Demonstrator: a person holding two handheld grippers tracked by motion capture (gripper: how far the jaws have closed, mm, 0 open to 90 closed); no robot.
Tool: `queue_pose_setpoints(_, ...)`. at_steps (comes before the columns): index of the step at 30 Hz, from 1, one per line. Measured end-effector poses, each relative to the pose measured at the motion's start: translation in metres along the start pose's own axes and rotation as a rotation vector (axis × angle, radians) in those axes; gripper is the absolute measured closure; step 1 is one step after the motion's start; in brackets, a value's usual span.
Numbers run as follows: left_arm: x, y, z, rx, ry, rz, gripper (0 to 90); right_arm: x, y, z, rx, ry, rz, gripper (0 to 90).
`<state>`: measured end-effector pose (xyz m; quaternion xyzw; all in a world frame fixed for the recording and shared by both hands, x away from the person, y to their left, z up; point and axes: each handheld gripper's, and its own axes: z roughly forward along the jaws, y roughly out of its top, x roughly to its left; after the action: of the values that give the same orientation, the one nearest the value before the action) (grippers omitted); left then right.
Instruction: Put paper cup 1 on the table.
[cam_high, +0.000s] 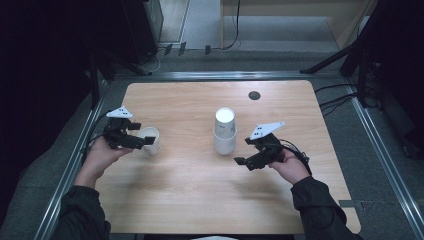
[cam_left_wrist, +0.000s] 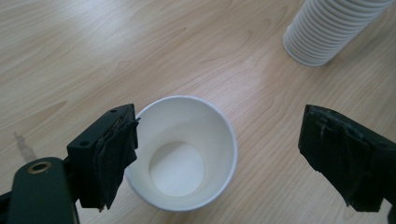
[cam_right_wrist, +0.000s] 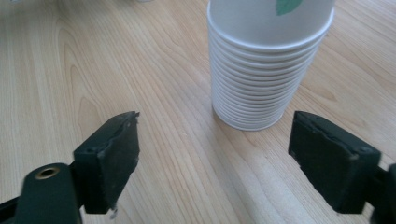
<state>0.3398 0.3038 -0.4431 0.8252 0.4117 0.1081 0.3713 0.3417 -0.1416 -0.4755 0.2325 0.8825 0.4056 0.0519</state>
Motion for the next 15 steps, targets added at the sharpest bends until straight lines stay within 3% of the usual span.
queue_pose_setpoints(6, -0.016, 0.009, 0.003, -0.013, -0.050, 0.022, 12.6, -0.006, 0.000, -0.005, 0.001, -0.005, 0.029, 15.9)
queue_pose_setpoints(12, -0.033, 0.014, 0.010, -0.003, -0.078, 0.055, 12.7, -0.009, 0.002, -0.008, 0.026, -0.024, -0.022, 16.0)
queue_pose_setpoints(15, -0.041, 0.016, 0.015, 0.006, -0.092, 0.065, 12.7, -0.013, 0.003, -0.010, 0.008, -0.003, 0.005, 17.9)
